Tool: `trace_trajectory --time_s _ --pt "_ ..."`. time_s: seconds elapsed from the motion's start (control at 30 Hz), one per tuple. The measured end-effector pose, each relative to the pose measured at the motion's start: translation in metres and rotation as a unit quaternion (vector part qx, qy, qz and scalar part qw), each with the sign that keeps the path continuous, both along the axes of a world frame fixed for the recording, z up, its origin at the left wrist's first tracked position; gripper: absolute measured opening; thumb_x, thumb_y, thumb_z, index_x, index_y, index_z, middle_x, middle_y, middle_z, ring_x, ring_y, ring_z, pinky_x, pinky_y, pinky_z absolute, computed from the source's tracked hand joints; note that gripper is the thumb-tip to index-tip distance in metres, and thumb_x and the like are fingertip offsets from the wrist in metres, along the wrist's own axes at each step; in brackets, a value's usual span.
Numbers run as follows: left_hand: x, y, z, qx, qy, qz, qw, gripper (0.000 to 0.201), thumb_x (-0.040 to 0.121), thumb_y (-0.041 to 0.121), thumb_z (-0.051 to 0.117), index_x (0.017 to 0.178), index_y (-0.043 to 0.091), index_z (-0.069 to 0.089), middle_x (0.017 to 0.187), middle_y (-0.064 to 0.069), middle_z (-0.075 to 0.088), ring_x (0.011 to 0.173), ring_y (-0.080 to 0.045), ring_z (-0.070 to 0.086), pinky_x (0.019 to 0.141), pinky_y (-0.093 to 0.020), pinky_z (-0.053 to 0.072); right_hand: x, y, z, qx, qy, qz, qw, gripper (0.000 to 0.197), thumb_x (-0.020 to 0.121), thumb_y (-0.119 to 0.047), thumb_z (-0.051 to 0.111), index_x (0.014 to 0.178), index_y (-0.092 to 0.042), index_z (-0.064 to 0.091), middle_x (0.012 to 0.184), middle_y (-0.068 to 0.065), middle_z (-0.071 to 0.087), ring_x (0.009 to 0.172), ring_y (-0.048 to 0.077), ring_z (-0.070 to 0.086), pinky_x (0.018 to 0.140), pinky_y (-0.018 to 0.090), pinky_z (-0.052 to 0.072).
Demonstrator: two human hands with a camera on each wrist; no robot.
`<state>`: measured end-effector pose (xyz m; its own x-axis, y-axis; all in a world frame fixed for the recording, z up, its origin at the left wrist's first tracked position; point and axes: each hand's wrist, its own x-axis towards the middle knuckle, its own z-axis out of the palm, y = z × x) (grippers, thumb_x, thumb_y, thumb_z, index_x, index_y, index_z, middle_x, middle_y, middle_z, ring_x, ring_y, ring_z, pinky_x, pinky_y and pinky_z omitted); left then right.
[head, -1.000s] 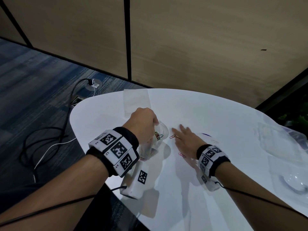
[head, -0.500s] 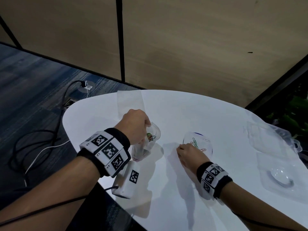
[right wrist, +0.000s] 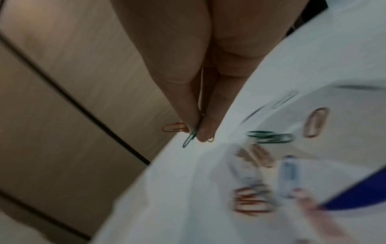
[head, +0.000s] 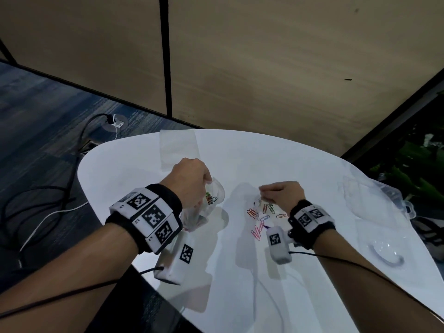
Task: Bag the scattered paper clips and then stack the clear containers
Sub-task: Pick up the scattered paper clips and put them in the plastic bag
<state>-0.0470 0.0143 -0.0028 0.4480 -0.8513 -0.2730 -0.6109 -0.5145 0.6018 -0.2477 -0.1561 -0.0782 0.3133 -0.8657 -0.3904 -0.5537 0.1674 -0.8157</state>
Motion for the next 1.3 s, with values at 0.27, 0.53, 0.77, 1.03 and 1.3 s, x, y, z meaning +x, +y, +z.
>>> trace_trajectory --time_s 0.27,0.53,0.77,1.03,1.3 --pt "-0.006 -0.002 -0.002 0.003 0.018 0.013 1.0 0.024 0.091 0.001 0.06 0.108 0.013 0.072 0.1 -0.012 0.069 0.087 -0.029 0.072 0.084 -0.038 0.061 0.044 0.069 0.049 0.205 -0.246 0.04 0.946 0.013 0.082 0.012 0.067 0.093 0.006 0.071 0.087 0.016 0.074 0.079 0.023 0.073 0.077 0.024 0.06" --pt "-0.011 0.0 -0.001 -0.005 0.008 -0.005 1.0 0.026 0.091 0.001 0.058 0.109 0.011 0.074 0.103 -0.011 0.072 0.086 -0.028 0.073 0.082 -0.037 0.062 0.072 0.099 0.027 -0.034 -0.049 0.111 0.992 0.029 0.079 0.003 0.059 0.081 -0.02 0.078 0.079 0.004 0.076 0.077 0.019 0.073 0.078 0.029 0.059" --pt "-0.009 0.005 0.002 -0.005 0.003 -0.01 1.0 0.027 0.093 0.0 0.055 0.109 0.01 0.075 0.105 -0.012 0.072 0.085 -0.029 0.072 0.082 -0.038 0.062 0.079 0.104 0.04 -0.206 0.076 0.22 0.95 0.028 0.086 0.001 0.054 0.095 -0.009 0.078 0.084 0.005 0.073 0.077 0.018 0.066 0.071 0.018 0.048" --pt "-0.008 0.004 0.008 0.011 0.018 -0.01 1.0 0.026 0.089 0.0 0.064 0.113 0.006 0.071 0.102 -0.017 0.073 0.089 -0.032 0.073 0.086 -0.04 0.061 0.071 0.096 0.052 -0.222 0.055 0.356 0.906 0.024 0.082 -0.002 0.06 0.086 -0.016 0.079 0.088 -0.002 0.077 0.076 0.008 0.068 0.076 0.014 0.049" --pt "-0.002 0.006 0.009 0.03 0.009 -0.002 1.0 0.029 0.093 -0.001 0.055 0.116 0.009 0.069 0.115 -0.014 0.066 0.094 -0.031 0.071 0.086 -0.039 0.061 -0.012 -0.012 -0.001 -0.173 0.218 0.233 0.932 0.035 0.1 -0.018 0.046 0.131 -0.025 0.06 0.146 0.001 0.051 0.137 0.02 0.043 0.116 0.033 0.03"
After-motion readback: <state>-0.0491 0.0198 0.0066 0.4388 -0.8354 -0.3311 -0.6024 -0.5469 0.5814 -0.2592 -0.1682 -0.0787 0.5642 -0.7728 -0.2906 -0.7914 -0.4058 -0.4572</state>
